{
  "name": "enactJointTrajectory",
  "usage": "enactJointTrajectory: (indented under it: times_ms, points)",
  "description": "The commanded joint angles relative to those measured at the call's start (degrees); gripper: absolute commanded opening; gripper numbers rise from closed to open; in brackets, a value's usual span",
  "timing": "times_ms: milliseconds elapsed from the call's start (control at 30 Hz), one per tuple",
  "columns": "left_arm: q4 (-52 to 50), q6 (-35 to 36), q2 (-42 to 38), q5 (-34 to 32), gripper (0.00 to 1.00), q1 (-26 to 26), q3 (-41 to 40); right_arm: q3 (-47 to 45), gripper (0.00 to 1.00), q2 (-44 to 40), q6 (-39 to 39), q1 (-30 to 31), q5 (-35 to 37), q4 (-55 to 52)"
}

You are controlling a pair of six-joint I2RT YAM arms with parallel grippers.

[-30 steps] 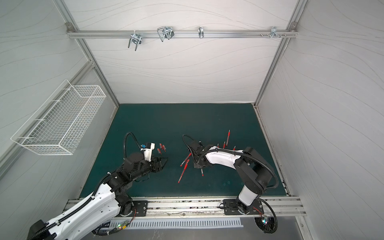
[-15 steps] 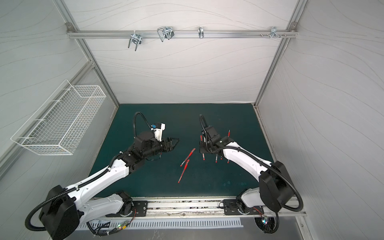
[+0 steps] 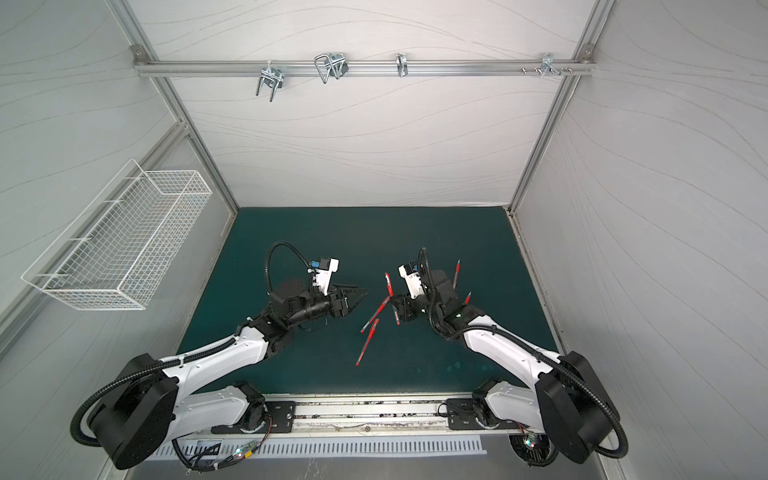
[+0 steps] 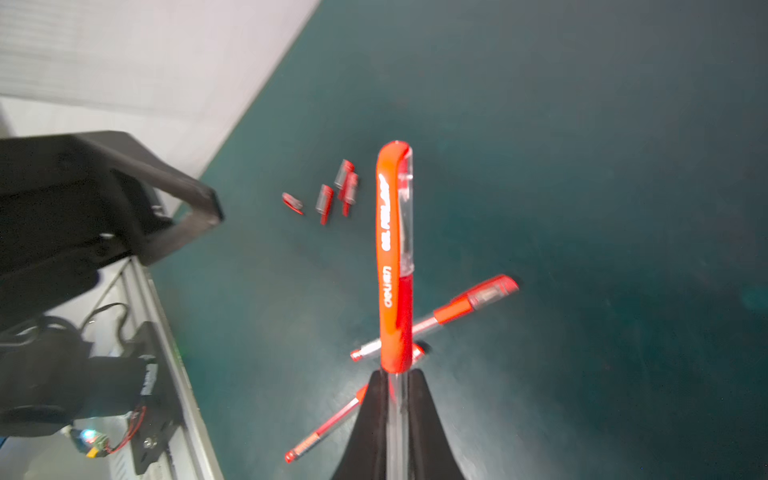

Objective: Remove pen caps from pens
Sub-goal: Pass the pen.

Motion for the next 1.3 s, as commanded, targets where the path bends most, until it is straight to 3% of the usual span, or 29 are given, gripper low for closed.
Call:
enactJointTrajectory:
  times_ms: [0, 300, 867, 1133, 1267]
  points:
    - [4.63, 2.0, 0.17, 2.56, 0.64, 0.03, 1.18, -1.13, 0.0, -0.79, -2.51, -0.22, -6.0, 8.0]
    - [5.12, 2.75, -0.36, 4.21, 0.62, -0.13, 0.93, -2.9, 0.0, -0.27, -1.84, -0.2, -18.93, 14.17]
    - [6.55, 2.56, 0.16, 7.13, 0.48, -0.21, 1.34, -1.06, 0.0, 4.13, -2.25, 1.99, -28.7, 16.24]
    - [6.6, 2.31, 0.89, 7.8, 0.34, -0.21, 1.71, -0.58, 0.0, 5.27, -2.61, 3.14, -29.37, 16.55]
    - [6.89, 2.32, 1.14, 8.13, 0.2, -0.19, 1.76, -0.52, 0.0, 5.4, -2.55, 3.36, -29.55, 16.58]
